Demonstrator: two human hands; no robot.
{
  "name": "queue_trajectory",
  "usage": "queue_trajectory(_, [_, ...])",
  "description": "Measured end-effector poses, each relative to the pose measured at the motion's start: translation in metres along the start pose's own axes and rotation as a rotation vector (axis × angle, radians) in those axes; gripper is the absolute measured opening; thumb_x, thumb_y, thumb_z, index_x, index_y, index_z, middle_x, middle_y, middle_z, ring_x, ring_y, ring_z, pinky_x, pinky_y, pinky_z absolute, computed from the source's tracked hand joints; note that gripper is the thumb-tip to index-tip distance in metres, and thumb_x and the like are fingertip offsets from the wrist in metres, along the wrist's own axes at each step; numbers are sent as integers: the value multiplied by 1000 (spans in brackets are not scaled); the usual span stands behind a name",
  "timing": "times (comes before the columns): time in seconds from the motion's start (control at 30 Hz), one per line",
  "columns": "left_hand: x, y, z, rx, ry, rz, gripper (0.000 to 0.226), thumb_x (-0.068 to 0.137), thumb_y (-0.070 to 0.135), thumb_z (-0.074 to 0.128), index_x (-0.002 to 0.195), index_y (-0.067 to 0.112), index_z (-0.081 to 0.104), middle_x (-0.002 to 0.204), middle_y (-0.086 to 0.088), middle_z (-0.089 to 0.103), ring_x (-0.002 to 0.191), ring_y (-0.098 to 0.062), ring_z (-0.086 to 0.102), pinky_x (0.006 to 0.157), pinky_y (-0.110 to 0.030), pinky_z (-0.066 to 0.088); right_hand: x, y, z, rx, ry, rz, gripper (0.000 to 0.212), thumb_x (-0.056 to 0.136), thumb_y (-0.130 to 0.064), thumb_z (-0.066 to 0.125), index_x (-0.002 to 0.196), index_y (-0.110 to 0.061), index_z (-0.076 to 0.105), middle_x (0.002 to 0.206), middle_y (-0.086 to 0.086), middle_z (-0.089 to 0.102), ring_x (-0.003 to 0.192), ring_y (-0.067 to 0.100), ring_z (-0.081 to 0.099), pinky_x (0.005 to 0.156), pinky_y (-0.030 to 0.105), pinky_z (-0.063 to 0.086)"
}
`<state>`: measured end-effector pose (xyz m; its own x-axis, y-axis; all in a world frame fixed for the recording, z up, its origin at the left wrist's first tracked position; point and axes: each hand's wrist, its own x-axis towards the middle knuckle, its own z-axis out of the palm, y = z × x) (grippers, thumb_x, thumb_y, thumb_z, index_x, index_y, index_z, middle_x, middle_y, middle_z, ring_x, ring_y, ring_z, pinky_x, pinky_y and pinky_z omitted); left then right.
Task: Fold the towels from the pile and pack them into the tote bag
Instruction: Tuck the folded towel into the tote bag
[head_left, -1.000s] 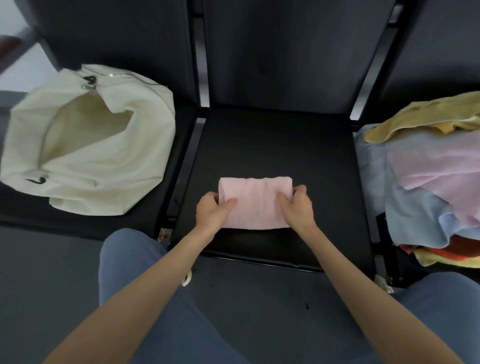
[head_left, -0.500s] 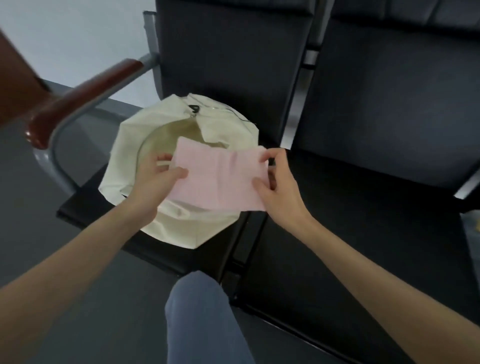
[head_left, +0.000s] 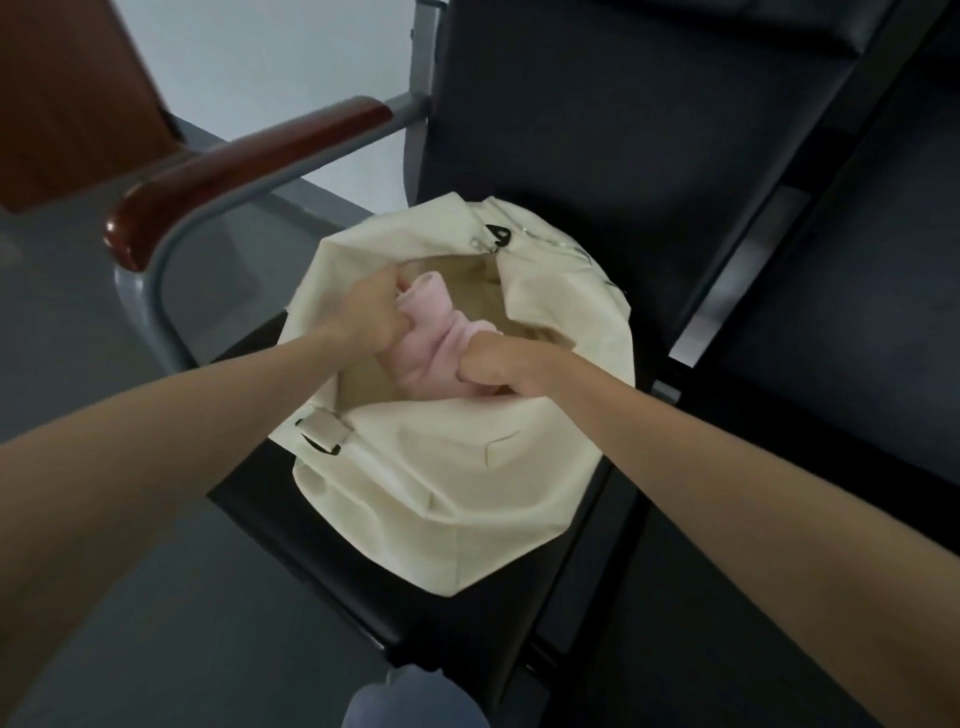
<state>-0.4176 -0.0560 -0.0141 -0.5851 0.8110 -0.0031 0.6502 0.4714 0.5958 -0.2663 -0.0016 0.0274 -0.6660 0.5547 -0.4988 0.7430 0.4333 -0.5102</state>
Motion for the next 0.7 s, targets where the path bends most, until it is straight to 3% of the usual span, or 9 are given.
queue_trajectory(0.07, [17,-2,11,9,9,13,16,83,12,63,96,3,62,92,-11,67,89,-30,61,78,-39,48,17,1,2,12,-10,36,49,94,-22,54,135,-5,31,117,11,43,100,21,45,78,29,41])
queue_trajectory(0.17, [43,-13,24,-30,41,-66,25,82,17,66,104,11,58,101,-8,64,97,-29,59,80,-37,47,27,5,-3,-94,6,9,50,99,-21,46,141,-1,29,120,10,38,108,22,43,73,23,37])
queue_trajectory(0.23, [52,-16,31,1,18,-91,36,85,23,68,116,11,54,114,-11,63,105,-30,57,88,-39,45,31,13,-6,-149,6,-33,49,100,-19,42,145,-3,30,134,11,41,126,28,42,80,27,38])
queue_trajectory(0.3, [51,-15,37,137,-38,-13,58,85,28,70,132,5,45,130,-16,55,119,-32,51,100,-40,39,29,25,-8,-176,10,-54,51,98,-16,43,147,-12,30,148,10,32,129,29,41,77,25,42])
queue_trajectory(0.4, [38,-12,43,387,-132,77,70,88,30,65,145,8,30,142,-22,40,132,-35,37,106,-40,32,24,41,-17,-215,286,-140,29,89,-13,46,110,-11,65,118,15,56,110,35,54,78,31,49])
queue_trajectory(0.47, [31,-5,49,413,-249,18,74,88,43,62,148,18,27,149,-25,29,137,-38,29,110,-43,30,22,52,-22,-466,572,-128,22,89,-14,48,98,-13,68,119,16,49,112,34,46,82,31,39])
queue_trajectory(0.53, [29,1,58,419,-418,-63,89,84,61,58,153,36,9,158,-23,-1,145,-44,3,117,-53,14,24,64,-29,-669,702,-107,21,90,-22,54,105,-18,69,133,18,34,123,37,32,96,35,31])
queue_trajectory(0.63, [36,1,73,476,-560,-94,94,76,80,47,147,51,-8,157,-18,-22,141,-46,-23,114,-62,-2,32,78,-34,-532,473,16,31,92,-30,55,122,-27,61,154,19,3,138,43,13,111,46,21])
queue_trajectory(0.7, [38,-3,81,510,-578,-97,91,75,86,37,144,54,-13,157,-16,-25,140,-46,-26,112,-65,-7,34,87,-38,-500,349,131,40,93,-32,52,133,-31,50,155,18,-1,135,45,20,105,46,30])
